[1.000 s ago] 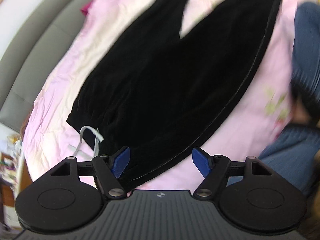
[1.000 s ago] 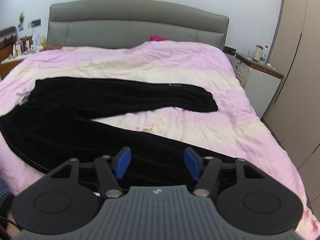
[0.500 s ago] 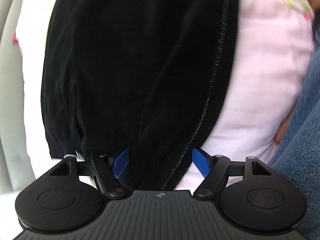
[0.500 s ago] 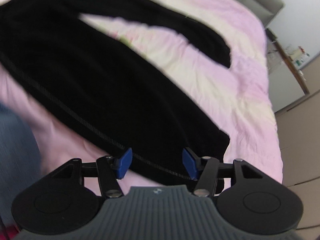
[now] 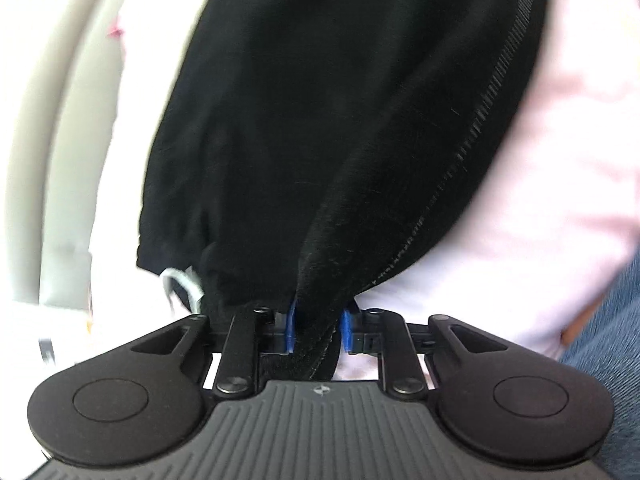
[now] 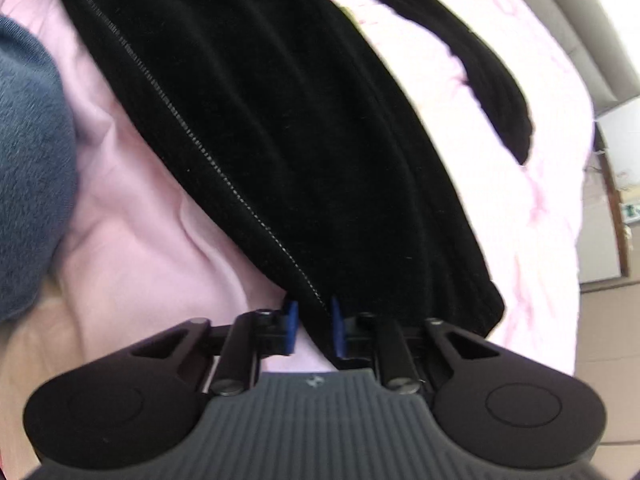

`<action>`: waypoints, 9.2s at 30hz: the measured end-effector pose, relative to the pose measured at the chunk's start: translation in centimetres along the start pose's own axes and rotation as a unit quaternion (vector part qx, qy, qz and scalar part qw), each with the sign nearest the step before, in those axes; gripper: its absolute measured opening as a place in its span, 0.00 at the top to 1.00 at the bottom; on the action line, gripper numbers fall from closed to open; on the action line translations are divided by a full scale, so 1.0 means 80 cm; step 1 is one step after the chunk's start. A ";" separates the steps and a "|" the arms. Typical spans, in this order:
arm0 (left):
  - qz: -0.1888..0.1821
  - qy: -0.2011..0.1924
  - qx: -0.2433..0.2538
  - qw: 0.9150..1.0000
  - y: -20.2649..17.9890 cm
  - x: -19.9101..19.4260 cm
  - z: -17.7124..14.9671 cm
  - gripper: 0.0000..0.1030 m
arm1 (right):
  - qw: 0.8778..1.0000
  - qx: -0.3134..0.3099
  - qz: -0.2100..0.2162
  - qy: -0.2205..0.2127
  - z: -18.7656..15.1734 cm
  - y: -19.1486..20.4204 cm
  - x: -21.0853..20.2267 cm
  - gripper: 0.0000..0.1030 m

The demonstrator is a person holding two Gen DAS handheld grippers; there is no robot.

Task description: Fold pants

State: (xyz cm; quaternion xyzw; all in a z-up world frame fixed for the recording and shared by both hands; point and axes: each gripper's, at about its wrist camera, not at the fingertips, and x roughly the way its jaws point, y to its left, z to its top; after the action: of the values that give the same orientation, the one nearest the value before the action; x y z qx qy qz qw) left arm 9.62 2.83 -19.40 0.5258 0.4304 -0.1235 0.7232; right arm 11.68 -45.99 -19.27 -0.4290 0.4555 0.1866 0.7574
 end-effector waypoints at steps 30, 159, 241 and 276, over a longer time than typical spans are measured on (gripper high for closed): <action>-0.058 0.062 -0.343 0.936 0.346 0.124 0.136 0.79 | 0.976 0.106 -0.188 -0.021 0.355 -0.326 0.147 1.00; -0.281 -0.018 -0.697 0.659 0.117 0.131 0.129 0.62 | 0.918 0.340 0.127 -0.158 0.288 0.003 0.060 0.89; -0.246 0.113 -0.649 0.711 0.148 0.148 0.215 0.86 | 0.946 -0.198 -0.247 -0.069 0.204 -0.280 0.362 0.79; -0.316 0.090 -0.524 0.786 0.147 0.058 0.175 0.82 | 0.985 0.079 -0.133 0.082 0.089 -0.365 0.196 0.51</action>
State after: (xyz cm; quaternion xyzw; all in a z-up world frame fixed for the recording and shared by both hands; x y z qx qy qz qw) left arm 26.69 -3.15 -14.15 -0.0909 0.6340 -0.0534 0.7661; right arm 43.21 -58.26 -17.05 -0.4386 0.4681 0.0121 0.7670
